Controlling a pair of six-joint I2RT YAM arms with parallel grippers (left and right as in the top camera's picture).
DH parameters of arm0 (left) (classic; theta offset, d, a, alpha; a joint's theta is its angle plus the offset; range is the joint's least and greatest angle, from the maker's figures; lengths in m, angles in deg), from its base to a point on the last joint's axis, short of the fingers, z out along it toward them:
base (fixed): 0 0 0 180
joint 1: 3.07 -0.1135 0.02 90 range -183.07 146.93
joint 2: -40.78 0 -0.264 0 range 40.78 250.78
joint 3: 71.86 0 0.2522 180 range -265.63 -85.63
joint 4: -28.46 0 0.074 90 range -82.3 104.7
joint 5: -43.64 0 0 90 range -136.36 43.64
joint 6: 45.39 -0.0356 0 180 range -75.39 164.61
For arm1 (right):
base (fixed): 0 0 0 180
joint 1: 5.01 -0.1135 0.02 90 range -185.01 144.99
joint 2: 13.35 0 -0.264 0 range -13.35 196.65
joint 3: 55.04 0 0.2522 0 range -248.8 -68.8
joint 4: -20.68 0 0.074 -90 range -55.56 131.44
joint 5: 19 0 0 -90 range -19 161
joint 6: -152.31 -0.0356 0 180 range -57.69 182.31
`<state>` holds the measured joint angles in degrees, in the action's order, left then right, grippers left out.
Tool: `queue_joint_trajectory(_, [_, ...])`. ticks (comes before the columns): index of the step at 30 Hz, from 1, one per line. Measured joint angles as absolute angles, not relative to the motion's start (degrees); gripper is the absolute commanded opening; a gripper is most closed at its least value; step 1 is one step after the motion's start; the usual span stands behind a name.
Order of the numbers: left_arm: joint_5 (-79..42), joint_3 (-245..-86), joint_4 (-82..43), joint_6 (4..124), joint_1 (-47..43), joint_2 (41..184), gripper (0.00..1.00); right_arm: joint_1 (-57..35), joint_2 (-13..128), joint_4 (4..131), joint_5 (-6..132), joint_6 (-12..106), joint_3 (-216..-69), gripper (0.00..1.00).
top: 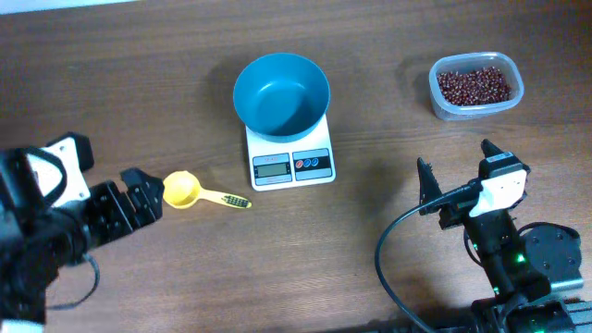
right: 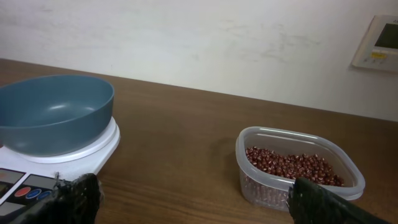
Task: Scoop item into bowl and weigh 50g on scale
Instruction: 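Lower the left gripper and grasp the yellow scoop's cup rim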
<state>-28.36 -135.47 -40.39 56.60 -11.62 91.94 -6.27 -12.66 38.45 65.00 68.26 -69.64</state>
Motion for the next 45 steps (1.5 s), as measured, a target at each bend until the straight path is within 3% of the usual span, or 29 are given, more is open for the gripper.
queue_joint_trajectory(16, [-25.2, -135.6, -39.0, 59.5, -11.6, 104.8, 0.99, -6.3, -12.7, 38.4, 65.0, 68.3, -69.6, 0.98])
queue_joint_trajectory(22, [-29.7, -135.6, -39.0, 70.1, -11.5, 105.6, 0.99, -6.3, -12.7, 38.4, 65.0, 68.3, -69.6, 0.99])
queue_joint_trajectory(31, [-32.1, -135.6, -37.8, 76.5, -11.5, 107.9, 0.99, -6.3, -12.7, 38.4, 65.0, 68.2, -69.6, 0.99])
queue_joint_trajectory(45, [-35.7, -135.4, -35.1, 80.8, -11.5, 127.9, 1.00, -6.3, -12.7, 38.4, 65.0, 68.3, -69.6, 0.99])
